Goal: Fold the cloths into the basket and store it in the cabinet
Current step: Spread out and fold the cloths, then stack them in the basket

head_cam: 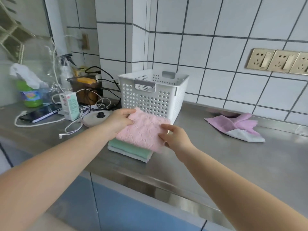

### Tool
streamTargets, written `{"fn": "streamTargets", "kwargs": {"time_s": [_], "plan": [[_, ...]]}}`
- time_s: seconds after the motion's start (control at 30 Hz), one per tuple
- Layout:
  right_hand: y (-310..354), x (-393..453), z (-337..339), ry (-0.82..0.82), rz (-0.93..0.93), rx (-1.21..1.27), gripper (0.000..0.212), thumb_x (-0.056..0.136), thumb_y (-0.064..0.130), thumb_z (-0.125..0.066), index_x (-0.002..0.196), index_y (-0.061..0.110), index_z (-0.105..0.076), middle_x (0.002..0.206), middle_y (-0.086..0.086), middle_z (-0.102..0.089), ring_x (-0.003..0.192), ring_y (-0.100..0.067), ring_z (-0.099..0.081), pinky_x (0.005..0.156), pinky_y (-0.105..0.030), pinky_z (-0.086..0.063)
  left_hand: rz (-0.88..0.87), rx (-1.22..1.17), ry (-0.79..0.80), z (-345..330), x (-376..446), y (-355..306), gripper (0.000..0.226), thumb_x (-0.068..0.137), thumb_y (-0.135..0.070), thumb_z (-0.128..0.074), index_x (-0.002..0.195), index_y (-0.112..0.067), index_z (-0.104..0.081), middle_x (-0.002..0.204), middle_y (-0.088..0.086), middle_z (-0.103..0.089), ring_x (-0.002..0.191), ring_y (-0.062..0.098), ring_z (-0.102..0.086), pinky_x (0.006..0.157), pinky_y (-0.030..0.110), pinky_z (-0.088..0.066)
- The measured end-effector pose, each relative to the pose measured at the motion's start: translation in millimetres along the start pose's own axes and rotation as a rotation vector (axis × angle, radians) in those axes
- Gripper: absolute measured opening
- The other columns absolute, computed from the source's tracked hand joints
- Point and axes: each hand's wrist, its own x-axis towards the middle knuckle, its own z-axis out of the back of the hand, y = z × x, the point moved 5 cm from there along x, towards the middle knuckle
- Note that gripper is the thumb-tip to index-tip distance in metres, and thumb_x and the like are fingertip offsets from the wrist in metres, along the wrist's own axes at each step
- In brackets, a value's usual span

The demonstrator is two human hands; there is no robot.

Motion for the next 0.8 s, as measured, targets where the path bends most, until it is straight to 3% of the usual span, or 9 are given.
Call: {"fn": "streamTargets", "kwargs": {"time_s": [0.13,0.37,0.57,0.63,0.67,0.73,0.8], "plan": [[0.1,17.0,-24.5,0.007,0.0,-0.124,0.043,0.085,0.009,-0.061,0.128,0.012,-0.056,0.079,0.006,-0.06,0.065,-0.011,-0.057,0.09,-0.043,-0.053,-0.041,0.176,-0.042,17.0,12.5,15.4,0.051,0.084,0.008,-0.058,0.132,-0.01,-0.053,0.143,0.004,-0.046,0.13,0.014,-0.041,0.097,0.018,-0.029],[-16.9,29.1,-40.3,0.035,-0.038,-0.181,0.047,0.085,0.013,-0.063,0.131,0.014,-0.054,0.113,-0.006,-0.061,0.085,-0.017,-0.058,0.095,-0.037,-0.05,-0.023,0.315,-0.032,20.6,26.7,34.9,0.051,0.085,0.004,-0.058,0.133,-0.011,-0.051,0.142,0.006,-0.046,0.129,0.018,-0.043,0.091,0.019,-0.032],[-24.4,25.5,-39.5,0.042,0.017,-0.255,0.051,0.084,0.013,-0.062,0.134,0.017,-0.052,0.108,-0.002,-0.057,0.086,-0.016,-0.054,0.097,-0.035,-0.048,-0.035,0.368,-0.018,14.8,25.1,59.8,0.046,0.088,-0.001,-0.055,0.132,-0.013,-0.054,0.137,0.001,-0.049,0.127,0.016,-0.044,0.091,0.02,-0.033],[-22.4,26.9,-37.8,0.015,0.059,-0.351,0.052,0.085,0.017,-0.062,0.135,0.018,-0.05,0.132,-0.008,-0.048,0.106,-0.021,-0.057,0.101,-0.036,-0.044,-0.11,0.488,-0.016,12.4,24.8,57.6,0.033,0.087,-0.003,-0.053,0.118,-0.011,-0.061,0.122,0.002,-0.052,0.119,0.016,-0.045,0.088,0.02,-0.031],[-20.3,28.4,-37.9,-0.005,0.093,-0.415,0.051,0.086,0.022,-0.062,0.136,0.019,-0.049,0.144,-0.008,-0.036,0.121,-0.022,-0.05,0.105,-0.036,-0.039,-0.185,0.574,-0.032,11.3,23.8,51.8,0.027,0.087,-0.004,-0.052,0.111,-0.011,-0.062,0.119,0.003,-0.052,0.118,0.016,-0.044,0.089,0.021,-0.031],[-12.9,33.1,-41.8,-0.035,0.178,-0.513,0.049,0.089,0.03,-0.058,0.137,0.023,-0.048,0.155,-0.005,-0.02,0.136,-0.021,-0.034,0.11,-0.037,-0.031,-0.33,0.684,-0.053,4.7,21.3,36.9,0.037,0.09,-0.007,-0.05,0.126,-0.01,-0.058,0.135,0.002,-0.048,0.128,0.017,-0.04,0.106,0.025,-0.028],[-5.8,39.6,-52.4,-0.011,0.225,-0.559,0.044,0.092,0.031,-0.051,0.135,0.025,-0.049,0.155,-0.003,-0.021,0.14,-0.02,-0.028,0.113,-0.042,-0.026,-0.383,0.74,0.051,-10.3,19.5,25.5,0.047,0.094,-0.012,-0.044,0.141,-0.011,-0.042,0.15,0.004,-0.036,0.138,0.017,-0.03,0.113,0.027,-0.02]]}}
